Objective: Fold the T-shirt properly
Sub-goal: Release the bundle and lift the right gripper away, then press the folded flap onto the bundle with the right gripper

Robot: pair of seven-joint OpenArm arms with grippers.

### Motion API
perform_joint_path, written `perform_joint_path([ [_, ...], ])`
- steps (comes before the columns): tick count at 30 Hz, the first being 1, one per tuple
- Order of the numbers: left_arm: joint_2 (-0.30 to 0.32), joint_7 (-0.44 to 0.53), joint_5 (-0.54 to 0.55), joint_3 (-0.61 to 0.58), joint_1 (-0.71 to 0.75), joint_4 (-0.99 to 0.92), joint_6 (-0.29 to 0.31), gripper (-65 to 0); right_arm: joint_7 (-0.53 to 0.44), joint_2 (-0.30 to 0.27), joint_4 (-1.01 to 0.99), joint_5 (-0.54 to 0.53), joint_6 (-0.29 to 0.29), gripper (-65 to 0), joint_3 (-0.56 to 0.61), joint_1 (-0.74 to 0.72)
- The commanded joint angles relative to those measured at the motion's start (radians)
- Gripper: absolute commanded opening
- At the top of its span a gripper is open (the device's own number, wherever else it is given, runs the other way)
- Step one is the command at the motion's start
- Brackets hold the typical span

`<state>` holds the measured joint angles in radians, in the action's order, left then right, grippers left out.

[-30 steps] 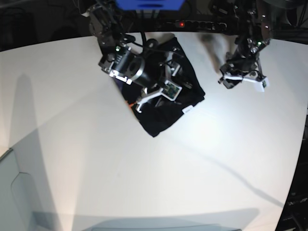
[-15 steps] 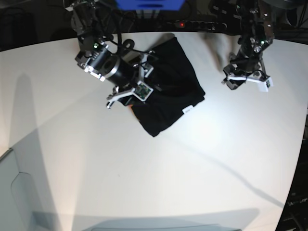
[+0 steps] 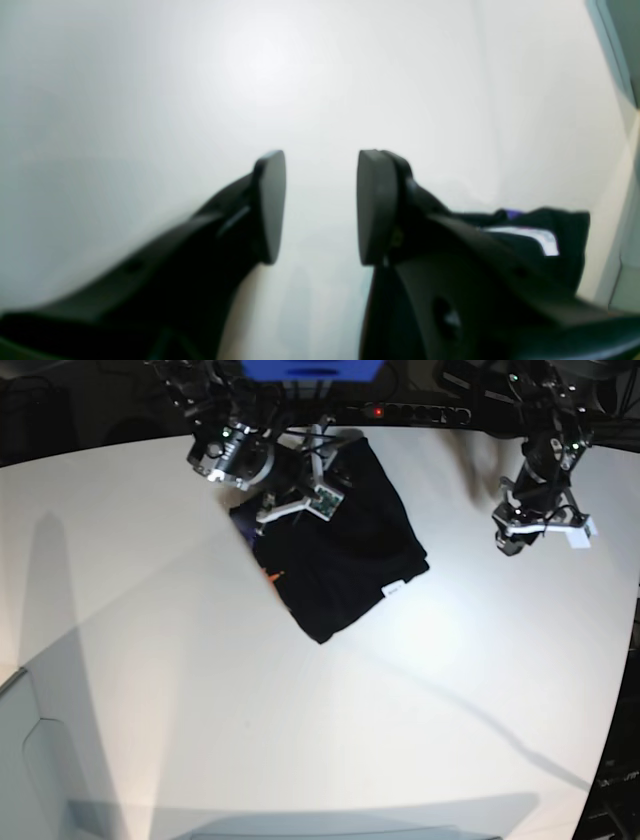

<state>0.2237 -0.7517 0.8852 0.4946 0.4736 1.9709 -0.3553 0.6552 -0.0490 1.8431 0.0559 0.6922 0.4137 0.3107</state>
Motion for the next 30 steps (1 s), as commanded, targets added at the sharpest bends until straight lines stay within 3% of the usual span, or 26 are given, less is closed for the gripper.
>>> perform_joint_path([
  [1,0.012,0.007,0.038,0.022,0.001,0.020,-0.008,-41.5,-0.025,0.005,0.025,-0.018,0.006,-32.4,0.021,-0.003],
  [7,0.007,0.002,0.038,0.091,0.001,0.018,-0.008,-41.5,-0.024,-0.062,0.134,-0.017,0.006,-32.3,0.153,-0.009],
  [11,0.007,-0.001,0.039,0.129,0.001,0.017,-0.008,-41.5,-0.025,-0.064,0.177,-0.020,0.006,-32.3,0.113,-0.021],
  [20,0.006,-0.002,0.039,0.197,0.029,0.011,-0.008,-41.5,-0.018,-0.015,0.149,-0.017,0.006,-32.3,0.058,-0.164],
  [30,0.004,0.001,0.038,0.201,0.073,0.011,-0.008,-41.5,-0.024,0.130,-0.101,-0.017,0.006,-32.2,0.057,-0.308],
])
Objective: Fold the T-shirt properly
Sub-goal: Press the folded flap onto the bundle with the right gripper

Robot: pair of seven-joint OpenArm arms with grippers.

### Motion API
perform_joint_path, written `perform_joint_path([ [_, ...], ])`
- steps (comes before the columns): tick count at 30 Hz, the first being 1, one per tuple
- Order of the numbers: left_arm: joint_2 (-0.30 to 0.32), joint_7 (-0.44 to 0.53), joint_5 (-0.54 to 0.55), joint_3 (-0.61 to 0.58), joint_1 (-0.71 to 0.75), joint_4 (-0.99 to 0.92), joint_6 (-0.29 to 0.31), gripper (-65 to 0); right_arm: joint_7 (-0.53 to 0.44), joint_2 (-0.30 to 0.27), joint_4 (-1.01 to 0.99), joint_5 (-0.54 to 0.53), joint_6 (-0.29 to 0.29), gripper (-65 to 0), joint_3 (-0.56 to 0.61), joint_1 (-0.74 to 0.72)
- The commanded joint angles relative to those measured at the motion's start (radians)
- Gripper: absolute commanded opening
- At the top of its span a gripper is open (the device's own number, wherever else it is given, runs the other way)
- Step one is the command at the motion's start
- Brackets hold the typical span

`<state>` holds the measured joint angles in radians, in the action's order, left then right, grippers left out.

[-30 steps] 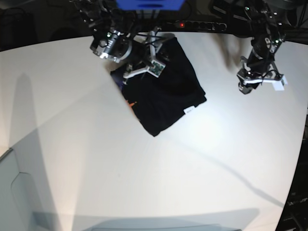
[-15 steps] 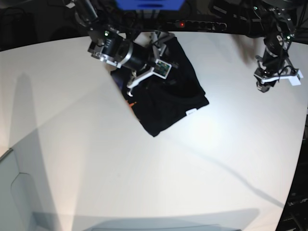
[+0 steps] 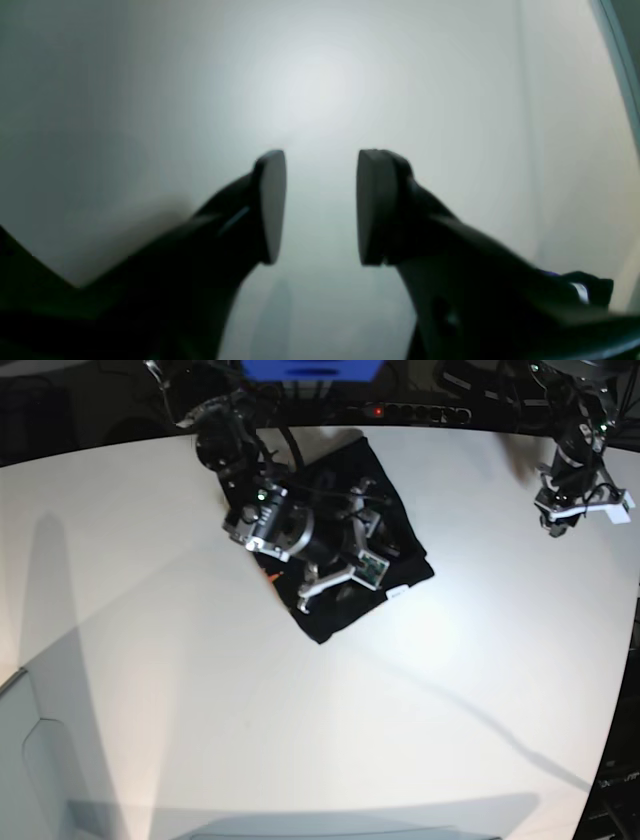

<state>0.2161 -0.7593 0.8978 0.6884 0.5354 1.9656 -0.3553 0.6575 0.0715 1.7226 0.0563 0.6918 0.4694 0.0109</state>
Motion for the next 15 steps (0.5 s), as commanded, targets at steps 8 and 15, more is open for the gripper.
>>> perform_joint_path([
  [8,0.012,0.008,0.024,0.007,0.025,0.016,-0.008,-41.5,-0.035,0.086,-0.214,-0.022,0.006,-32.2,0.010,-0.055],
  [15,0.012,0.007,0.025,0.003,0.025,0.019,-0.008,-41.5,-0.201,0.086,-0.275,-0.022,0.006,-32.2,0.073,-0.048],
])
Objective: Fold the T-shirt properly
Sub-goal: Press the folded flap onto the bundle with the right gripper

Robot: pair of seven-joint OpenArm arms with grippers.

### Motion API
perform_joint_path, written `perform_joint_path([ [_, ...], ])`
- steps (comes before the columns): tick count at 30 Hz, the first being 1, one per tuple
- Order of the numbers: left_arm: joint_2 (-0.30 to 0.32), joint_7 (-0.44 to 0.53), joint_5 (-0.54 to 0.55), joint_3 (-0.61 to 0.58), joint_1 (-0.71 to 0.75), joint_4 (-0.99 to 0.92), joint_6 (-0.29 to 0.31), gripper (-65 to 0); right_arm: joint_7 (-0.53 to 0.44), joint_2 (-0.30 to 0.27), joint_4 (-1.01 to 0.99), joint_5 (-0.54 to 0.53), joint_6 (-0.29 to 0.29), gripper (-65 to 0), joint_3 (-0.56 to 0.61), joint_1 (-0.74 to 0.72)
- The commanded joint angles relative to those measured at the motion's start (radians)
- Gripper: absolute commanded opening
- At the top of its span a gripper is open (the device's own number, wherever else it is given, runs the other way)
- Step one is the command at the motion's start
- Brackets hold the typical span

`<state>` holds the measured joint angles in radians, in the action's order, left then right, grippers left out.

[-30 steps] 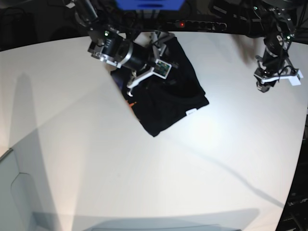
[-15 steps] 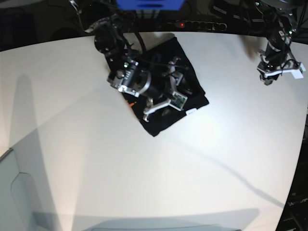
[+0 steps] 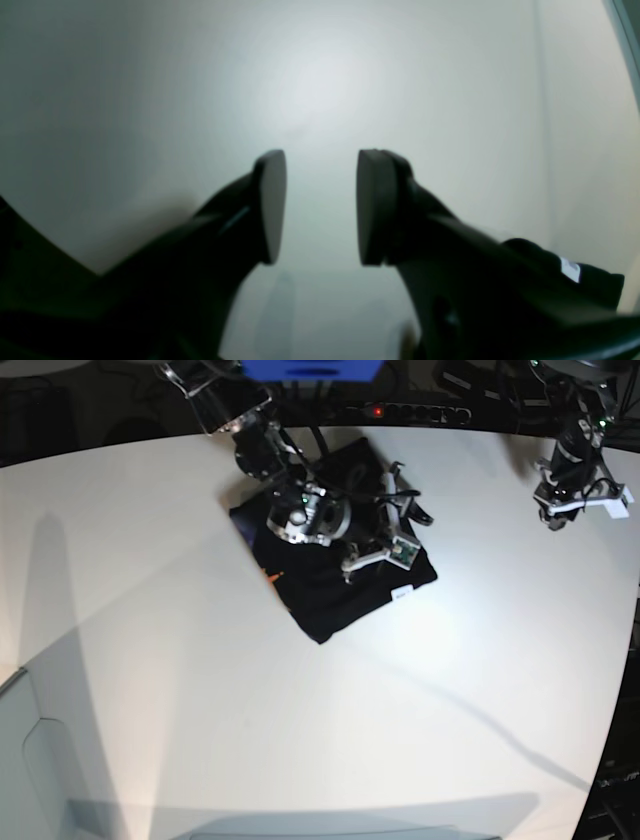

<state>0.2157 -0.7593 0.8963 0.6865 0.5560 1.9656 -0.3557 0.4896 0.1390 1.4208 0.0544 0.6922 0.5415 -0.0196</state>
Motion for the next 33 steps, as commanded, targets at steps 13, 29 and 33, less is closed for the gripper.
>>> perform_joint_path([
  [13,-0.032,0.007,0.028,0.002,-0.004,0.022,-0.007,-39.1,-0.033,-0.135,0.387,-0.015,0.006,-32.2,-0.068,0.079],
  [29,-0.066,0.017,0.028,-0.207,-0.006,0.025,-0.007,-33.9,-0.032,-0.167,0.427,-0.015,0.006,-32.2,-0.452,0.142],
  [33,-0.066,0.017,0.028,-0.239,-0.017,0.025,-0.007,-33.9,-0.032,-0.175,0.429,-0.015,0.006,-32.2,-0.479,0.154],
])
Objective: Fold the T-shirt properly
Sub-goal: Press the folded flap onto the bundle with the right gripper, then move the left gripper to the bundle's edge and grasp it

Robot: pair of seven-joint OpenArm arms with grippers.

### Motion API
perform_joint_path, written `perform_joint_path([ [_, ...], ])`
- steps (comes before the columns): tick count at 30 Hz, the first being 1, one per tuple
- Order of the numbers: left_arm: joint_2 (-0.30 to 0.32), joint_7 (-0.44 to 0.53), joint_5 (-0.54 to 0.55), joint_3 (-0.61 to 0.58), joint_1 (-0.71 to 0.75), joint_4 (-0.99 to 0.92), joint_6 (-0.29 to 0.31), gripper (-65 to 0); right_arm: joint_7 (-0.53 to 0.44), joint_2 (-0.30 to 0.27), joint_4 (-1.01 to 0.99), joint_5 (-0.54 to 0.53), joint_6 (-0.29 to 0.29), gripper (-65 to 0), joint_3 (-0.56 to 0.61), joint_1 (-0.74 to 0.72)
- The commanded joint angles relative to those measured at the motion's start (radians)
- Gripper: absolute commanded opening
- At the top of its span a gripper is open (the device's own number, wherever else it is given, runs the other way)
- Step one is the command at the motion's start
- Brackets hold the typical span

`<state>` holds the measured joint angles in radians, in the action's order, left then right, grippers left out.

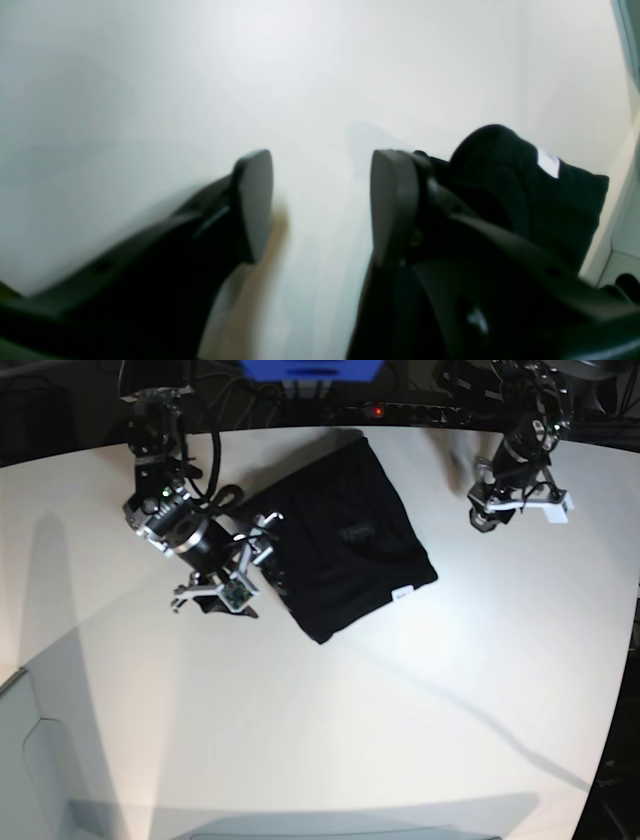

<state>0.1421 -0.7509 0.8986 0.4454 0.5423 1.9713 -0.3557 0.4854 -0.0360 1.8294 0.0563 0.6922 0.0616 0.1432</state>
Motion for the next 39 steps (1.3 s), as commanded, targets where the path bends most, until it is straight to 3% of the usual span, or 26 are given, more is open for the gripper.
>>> perform_joint_path([
  [1,0.007,0.009,0.026,-0.006,-0.008,0.020,-0.007,-33.9,-0.027,0.000,0.017,-0.017,0.006,-32.2,-0.001,-0.009],
  [39,0.009,0.009,0.018,-0.121,-0.001,0.021,-0.007,-34.0,-0.027,0.006,0.020,-0.017,0.006,-32.2,-0.006,0.034],
])
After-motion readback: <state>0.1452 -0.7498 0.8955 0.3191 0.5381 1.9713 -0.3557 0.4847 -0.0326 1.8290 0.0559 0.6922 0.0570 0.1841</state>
